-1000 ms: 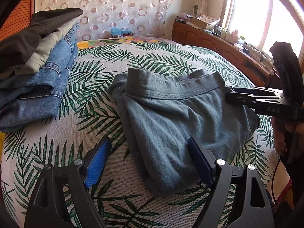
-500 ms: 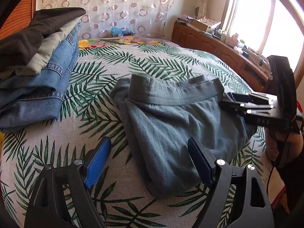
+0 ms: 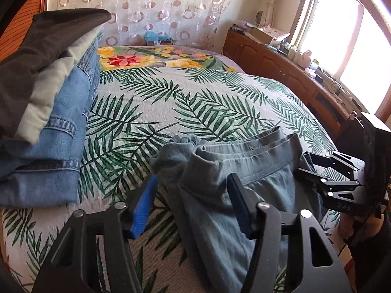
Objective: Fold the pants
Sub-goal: 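Move the right tool to the folded edge while the left tool approaches it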
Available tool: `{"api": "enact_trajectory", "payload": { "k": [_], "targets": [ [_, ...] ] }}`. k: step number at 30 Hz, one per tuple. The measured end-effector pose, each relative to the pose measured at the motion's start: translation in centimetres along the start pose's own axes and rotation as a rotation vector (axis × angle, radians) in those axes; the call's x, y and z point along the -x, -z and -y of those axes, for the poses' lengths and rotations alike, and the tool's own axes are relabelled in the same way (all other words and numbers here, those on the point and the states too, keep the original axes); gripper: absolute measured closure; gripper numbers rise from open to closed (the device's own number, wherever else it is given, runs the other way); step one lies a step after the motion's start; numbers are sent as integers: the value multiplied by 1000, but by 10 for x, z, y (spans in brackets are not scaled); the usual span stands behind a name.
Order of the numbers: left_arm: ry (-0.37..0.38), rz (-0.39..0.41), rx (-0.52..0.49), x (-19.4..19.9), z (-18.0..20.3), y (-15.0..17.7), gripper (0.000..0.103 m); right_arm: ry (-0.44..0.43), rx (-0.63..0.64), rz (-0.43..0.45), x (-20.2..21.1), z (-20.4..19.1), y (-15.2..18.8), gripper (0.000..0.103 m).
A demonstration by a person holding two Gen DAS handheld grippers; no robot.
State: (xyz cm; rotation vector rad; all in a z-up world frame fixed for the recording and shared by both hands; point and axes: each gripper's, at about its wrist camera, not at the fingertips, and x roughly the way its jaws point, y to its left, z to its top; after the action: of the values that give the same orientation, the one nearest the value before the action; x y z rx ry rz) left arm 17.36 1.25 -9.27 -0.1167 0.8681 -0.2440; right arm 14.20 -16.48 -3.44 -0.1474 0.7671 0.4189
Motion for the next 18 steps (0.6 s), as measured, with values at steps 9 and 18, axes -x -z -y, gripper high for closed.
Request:
{"api": "enact_trajectory", "payload": {
  "k": [9, 18],
  "targets": [
    [9, -27, 16, -16, -7, -1, 47, 0, -1, -1, 0, 0, 0, 46],
    [67, -11, 23, -15, -6, 1, 66, 4, 3, -3, 0, -1, 0, 46]
  ]
}}
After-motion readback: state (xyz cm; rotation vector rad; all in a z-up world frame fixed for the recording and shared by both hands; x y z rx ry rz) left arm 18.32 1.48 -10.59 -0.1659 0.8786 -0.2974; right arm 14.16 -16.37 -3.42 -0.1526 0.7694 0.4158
